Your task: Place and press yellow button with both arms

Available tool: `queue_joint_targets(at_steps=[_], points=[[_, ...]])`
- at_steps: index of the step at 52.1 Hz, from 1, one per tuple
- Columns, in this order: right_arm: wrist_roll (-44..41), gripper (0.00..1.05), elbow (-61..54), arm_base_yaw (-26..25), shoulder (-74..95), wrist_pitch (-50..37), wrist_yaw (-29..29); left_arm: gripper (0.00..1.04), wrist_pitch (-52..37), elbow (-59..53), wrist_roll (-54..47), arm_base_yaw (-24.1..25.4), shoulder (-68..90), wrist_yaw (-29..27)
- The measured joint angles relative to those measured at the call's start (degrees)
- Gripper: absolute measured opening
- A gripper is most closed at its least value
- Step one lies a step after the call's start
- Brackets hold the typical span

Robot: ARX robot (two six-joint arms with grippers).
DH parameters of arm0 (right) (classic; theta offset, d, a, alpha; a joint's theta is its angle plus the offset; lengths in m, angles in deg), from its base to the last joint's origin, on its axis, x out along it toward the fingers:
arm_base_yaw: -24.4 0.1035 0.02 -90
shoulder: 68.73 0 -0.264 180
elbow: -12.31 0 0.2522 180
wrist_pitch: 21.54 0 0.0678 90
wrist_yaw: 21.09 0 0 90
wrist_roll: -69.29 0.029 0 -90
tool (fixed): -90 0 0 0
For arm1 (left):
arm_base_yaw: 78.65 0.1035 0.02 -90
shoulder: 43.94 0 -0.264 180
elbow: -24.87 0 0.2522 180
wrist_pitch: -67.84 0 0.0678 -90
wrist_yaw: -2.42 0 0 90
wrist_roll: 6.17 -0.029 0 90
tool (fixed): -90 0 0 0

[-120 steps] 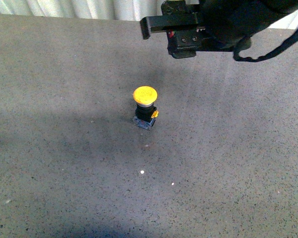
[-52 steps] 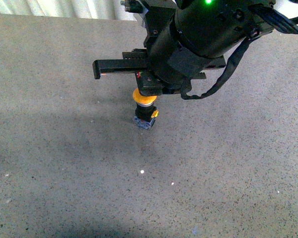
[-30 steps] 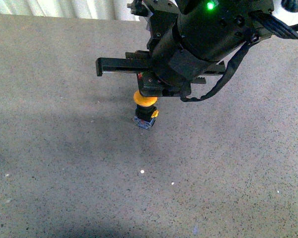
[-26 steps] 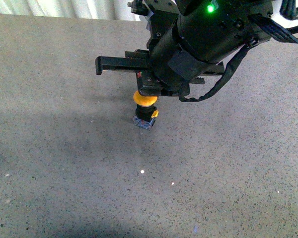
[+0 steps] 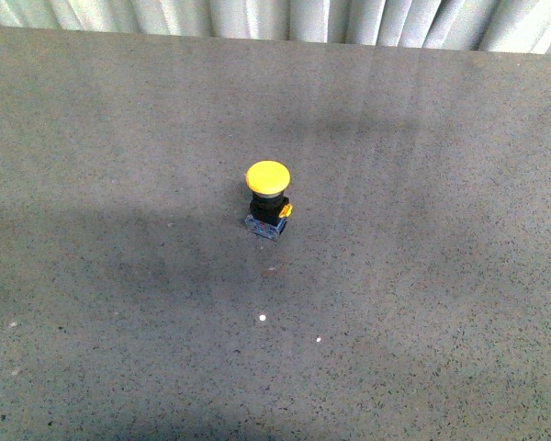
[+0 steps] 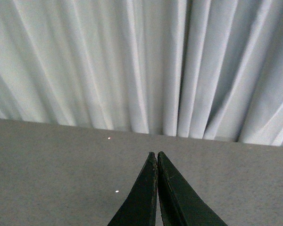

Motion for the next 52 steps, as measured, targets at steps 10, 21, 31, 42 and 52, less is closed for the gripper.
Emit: queue_joint_targets(at_steps=[10,21,31,42,52], points=[[-1.7,0.01,-10.9,-3.3,-5.3,-3.8,3.4,0.01,0.0,0.0,0.0,0.0,0.0,0.0],[-2.4,0.01,-19.0,-6.6,-12.9,-4.6,6.8,0.01,0.0,0.0,0.0,0.0,0.0,0.0],[-2.6,0.01,-24.2,-9.0,-19.2,-3.6,8.9,0.01,0.0,0.0,0.0,0.0,0.0,0.0],[-2.6,0.01,-28.3,-11.6,-26.6,-0.1,12.2,0.01,0.0,0.0,0.0,0.0,0.0,0.0],[-2.6,0.01,-31.2,-15.3,-34.5,4.9,15.3,0.01,0.0,0.0,0.0,0.0,0.0,0.0]])
